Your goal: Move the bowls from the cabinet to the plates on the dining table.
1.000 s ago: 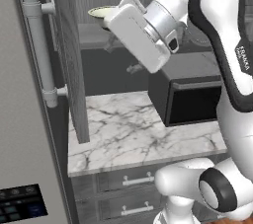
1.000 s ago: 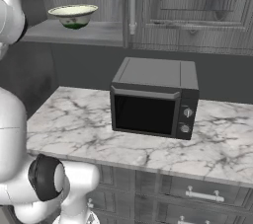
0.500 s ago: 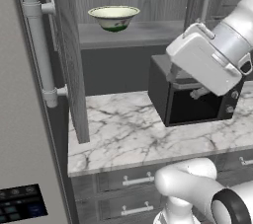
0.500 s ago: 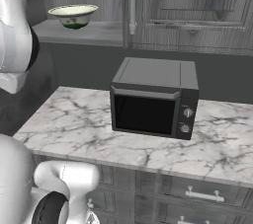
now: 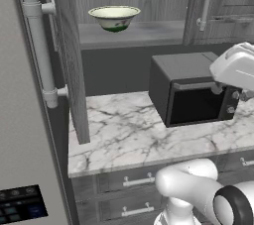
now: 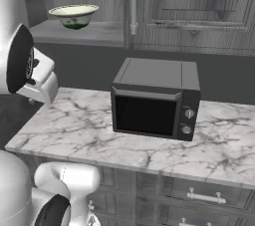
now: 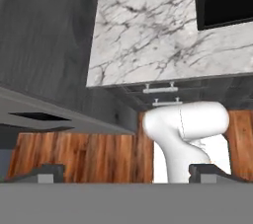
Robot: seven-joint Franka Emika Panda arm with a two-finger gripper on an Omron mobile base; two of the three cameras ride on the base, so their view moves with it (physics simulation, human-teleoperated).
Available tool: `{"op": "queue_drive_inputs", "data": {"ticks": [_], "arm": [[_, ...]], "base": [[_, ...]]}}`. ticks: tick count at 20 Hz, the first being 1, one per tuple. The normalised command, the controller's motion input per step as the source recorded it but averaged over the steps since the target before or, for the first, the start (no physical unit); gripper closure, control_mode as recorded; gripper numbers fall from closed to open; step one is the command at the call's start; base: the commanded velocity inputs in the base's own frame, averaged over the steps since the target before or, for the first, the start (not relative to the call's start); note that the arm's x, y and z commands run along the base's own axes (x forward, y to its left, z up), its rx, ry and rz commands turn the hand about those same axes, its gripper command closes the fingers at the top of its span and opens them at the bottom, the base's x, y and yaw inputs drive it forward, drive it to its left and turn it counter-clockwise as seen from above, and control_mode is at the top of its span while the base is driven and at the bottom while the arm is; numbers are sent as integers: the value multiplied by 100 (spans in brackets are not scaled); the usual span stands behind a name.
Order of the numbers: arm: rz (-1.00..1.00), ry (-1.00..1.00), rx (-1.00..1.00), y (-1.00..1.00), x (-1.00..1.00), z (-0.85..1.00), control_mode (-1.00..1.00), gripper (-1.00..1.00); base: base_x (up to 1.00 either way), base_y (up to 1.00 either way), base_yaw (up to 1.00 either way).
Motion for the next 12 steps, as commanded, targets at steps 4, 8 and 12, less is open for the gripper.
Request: {"op": "queue_drive_inputs", "data": {"ticks": [4, 8, 12], "arm": [[0, -17, -30, -72, 0, 1, -100, -100], [0, -26, -23, -50, 0, 33, -100, -100], [0, -25, -16, -39, 0, 20, -100, -100]], "base": [[0, 0, 0], [0, 0, 0], [0, 0, 0]]}}
